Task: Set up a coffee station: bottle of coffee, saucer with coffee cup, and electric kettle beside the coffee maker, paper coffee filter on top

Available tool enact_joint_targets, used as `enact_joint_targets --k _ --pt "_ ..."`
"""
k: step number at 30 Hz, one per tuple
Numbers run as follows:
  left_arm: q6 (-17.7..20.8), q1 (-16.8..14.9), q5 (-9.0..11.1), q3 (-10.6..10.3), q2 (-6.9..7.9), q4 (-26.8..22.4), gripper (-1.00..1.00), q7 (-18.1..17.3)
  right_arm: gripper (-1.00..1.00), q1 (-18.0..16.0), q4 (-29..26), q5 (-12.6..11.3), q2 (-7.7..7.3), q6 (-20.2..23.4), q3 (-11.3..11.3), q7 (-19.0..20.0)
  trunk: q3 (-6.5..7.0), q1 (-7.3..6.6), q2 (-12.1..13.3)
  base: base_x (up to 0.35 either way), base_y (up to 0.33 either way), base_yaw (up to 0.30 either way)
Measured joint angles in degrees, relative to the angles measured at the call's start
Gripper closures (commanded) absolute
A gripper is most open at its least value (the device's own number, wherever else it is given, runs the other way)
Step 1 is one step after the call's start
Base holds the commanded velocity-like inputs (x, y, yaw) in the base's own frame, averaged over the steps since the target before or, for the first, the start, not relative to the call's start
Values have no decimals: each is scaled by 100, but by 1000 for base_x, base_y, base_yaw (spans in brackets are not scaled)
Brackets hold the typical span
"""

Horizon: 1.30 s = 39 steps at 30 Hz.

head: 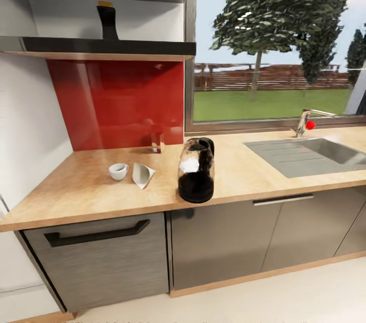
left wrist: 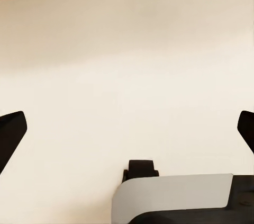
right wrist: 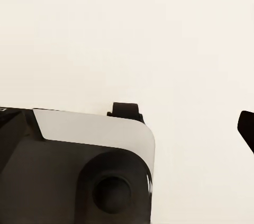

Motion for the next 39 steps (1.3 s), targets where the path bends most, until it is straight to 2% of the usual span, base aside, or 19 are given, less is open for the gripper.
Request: enact_joint_targets --k 7,21,33,39 --pt "-1 0 0 0 3 5 -100 0 -100 0 0 0 0 0 0 0 0 0 0 -114 227 -32" --pt "-2 0 -3 0 0 6 -100 0 -100 0 3 0 0 0 3 7 0 -1 0 -13 48 -155" --pt "-2 0 -8 0 2 5 -100 0 -100 0 9 0 -9 9 1 16 0 -1 0 -13 247 -14" --pt "-2 -1 -8 0 1 7 -100 0 -100 1 8 0 -9 9 0 16 0 -1 0 -4 31 -216"
